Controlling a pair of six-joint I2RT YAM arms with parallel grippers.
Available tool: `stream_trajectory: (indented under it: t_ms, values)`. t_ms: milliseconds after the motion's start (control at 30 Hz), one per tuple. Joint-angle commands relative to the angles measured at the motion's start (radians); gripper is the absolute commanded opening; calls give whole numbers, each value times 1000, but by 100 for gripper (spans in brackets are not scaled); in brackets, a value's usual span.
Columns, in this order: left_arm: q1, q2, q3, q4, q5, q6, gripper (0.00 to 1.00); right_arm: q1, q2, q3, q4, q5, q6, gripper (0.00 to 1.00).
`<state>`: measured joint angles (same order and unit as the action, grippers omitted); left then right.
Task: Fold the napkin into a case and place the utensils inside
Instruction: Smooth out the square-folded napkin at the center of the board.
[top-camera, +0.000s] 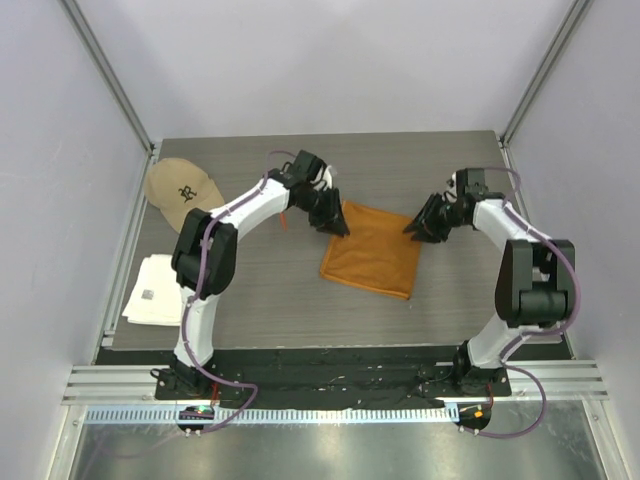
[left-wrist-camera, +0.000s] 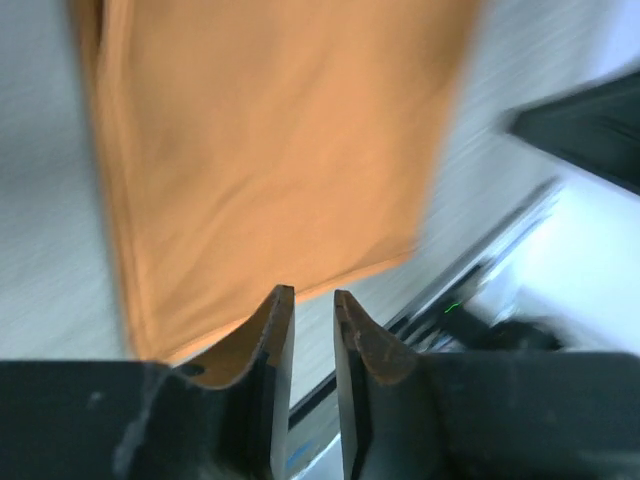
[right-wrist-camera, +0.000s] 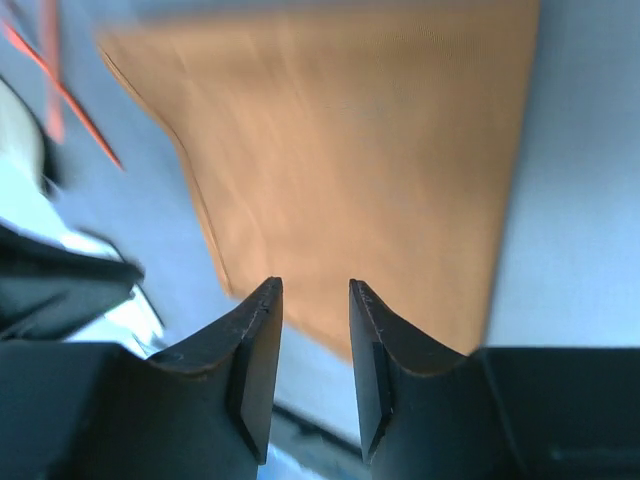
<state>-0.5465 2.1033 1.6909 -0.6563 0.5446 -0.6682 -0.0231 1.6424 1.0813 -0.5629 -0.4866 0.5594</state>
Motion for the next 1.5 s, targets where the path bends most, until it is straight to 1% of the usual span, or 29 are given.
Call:
stream_trajectory:
  t_ms: [0,33,67,100,133,167,200,233,300,433,467,600,733,833,967,1033,1100,1133,1167,1200,1300,1367,1400,1467]
  values:
    - [20,82,72,370,57,-214,22,-29,137,78,238,-99,49,39]
    - [20,108,101,424,54,-234,19,-35,184,81,274,-116,62,37]
    - [20,133,116,463,45,-270,17,-50,204,88,346,-135,85,35]
    - [22,186,128,544,25,-292,14,-60,227,86,394,-189,106,33]
    - [23,211,156,581,29,-312,11,-66,261,82,438,-211,123,24]
    - [26,243,171,612,28,-355,9,-78,284,88,498,-228,147,19]
    - [31,268,188,633,22,-372,8,-81,305,89,529,-265,158,9]
    - [34,314,211,686,23,-389,6,-86,348,95,550,-283,166,5]
    - [43,349,239,705,14,-413,6,-95,373,95,601,-300,180,1]
    - [59,409,268,771,15,-444,6,-116,413,52,711,-346,243,1]
    - [66,428,277,755,14,-432,6,-121,430,31,775,-360,261,1]
    - [94,466,314,716,6,-430,6,-159,464,3,822,-363,277,1]
    - [114,498,314,679,12,-403,7,-213,507,-23,879,-376,292,1]
    - [128,514,294,678,31,-406,7,-235,542,-9,873,-382,278,1]
    - [132,524,317,618,26,-338,7,-267,557,51,760,-357,200,2]
    - [132,532,375,537,26,-298,7,-261,545,72,726,-368,186,4]
    - [134,521,442,477,15,-234,9,-258,528,110,642,-368,143,5]
    - [134,508,464,412,-10,-214,9,-258,516,126,603,-360,123,5]
    - [134,501,490,379,-24,-193,10,-258,490,153,521,-348,102,6]
    - [135,491,530,345,-41,-161,12,-267,479,170,473,-334,50,11]
    - [140,423,514,320,-75,-133,18,-278,445,218,385,-331,39,14]
    - [135,377,503,314,-74,-136,18,-275,432,253,321,-319,24,16]
    - [131,357,474,319,-71,-143,19,-273,419,262,304,-320,14,20]
    - [109,324,431,346,-49,-169,19,-271,409,287,256,-314,-18,22]
